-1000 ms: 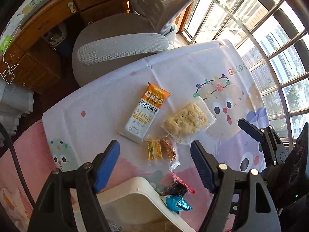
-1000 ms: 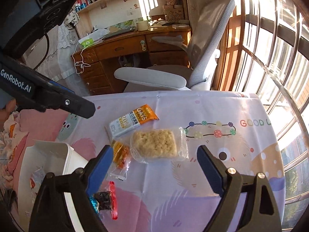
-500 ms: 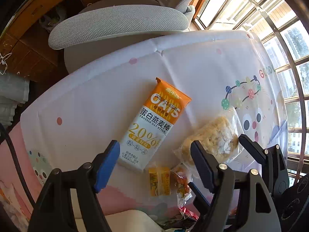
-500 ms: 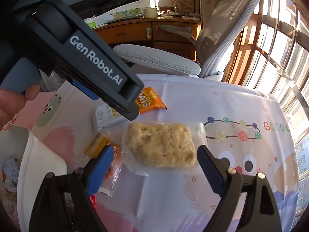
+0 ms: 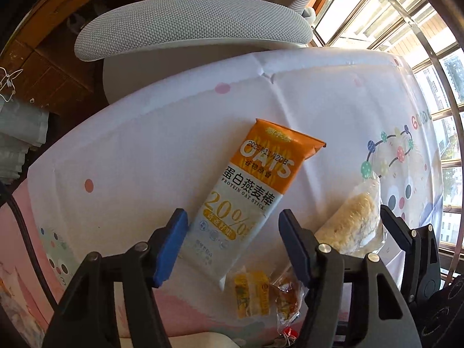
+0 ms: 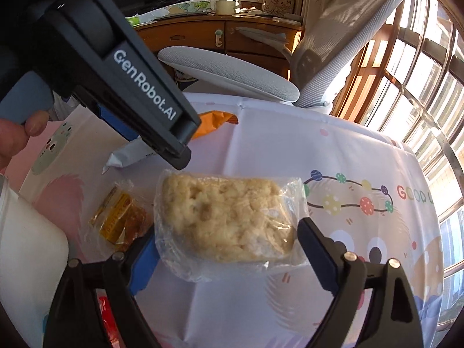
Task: Organize snacks
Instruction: 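Grasp orange OATS bar with left tool while right tool grasps clear puffed rice bag, then carry both snacks over the white tray and open both tools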
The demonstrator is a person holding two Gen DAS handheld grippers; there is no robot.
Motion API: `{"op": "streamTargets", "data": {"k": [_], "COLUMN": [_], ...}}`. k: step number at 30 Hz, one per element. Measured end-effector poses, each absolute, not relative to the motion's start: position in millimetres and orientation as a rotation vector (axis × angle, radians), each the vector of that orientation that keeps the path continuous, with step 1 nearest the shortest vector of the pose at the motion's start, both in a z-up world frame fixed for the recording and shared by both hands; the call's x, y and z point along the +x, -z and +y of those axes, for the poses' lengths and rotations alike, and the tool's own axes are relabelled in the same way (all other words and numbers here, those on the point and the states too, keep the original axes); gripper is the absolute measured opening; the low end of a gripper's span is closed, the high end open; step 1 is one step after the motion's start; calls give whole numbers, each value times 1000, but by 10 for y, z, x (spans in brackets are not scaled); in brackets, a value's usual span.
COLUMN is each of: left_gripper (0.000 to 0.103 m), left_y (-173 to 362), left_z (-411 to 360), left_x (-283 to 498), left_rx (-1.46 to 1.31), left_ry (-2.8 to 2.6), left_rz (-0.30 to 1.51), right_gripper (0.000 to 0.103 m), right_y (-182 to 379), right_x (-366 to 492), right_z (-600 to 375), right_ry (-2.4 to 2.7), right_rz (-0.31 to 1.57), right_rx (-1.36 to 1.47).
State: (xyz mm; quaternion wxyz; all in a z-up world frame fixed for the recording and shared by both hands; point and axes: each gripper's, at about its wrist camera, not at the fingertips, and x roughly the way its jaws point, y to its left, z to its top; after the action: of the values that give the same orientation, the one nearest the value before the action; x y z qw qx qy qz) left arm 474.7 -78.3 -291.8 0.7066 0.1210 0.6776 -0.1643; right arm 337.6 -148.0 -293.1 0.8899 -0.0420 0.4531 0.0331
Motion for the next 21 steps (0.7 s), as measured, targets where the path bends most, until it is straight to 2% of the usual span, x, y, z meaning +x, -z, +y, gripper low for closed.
{"op": "streamTargets", "data": {"k": [1, 9, 14, 16, 21], "left_gripper": [55, 44, 42, 39, 39], "left_y": [2953, 2973, 2953, 2915, 2810], "left_z": [-777, -709, -704, -741, -756], "left_x": [4773, 4798, 4771, 4726, 4675], "left_rx": [261, 251, 257, 271, 258], "left_ry": [368, 383, 407, 422, 435], "left_rz": [1513, 1508, 1507, 1499, 1484], "right_gripper": [91, 87, 78, 78, 77], "right_y": [2932, 2915, 2886, 2876, 2839], "right_x": [3375, 3357, 3348, 3339, 3296], "right_z": [-1478, -1524, -1513, -1516, -1523], "right_ry": [-69, -85, -94, -97, -115], "right_rz": [941, 940, 947, 954, 976], "right_rx": [-85, -51, -59, -53, -38]}}
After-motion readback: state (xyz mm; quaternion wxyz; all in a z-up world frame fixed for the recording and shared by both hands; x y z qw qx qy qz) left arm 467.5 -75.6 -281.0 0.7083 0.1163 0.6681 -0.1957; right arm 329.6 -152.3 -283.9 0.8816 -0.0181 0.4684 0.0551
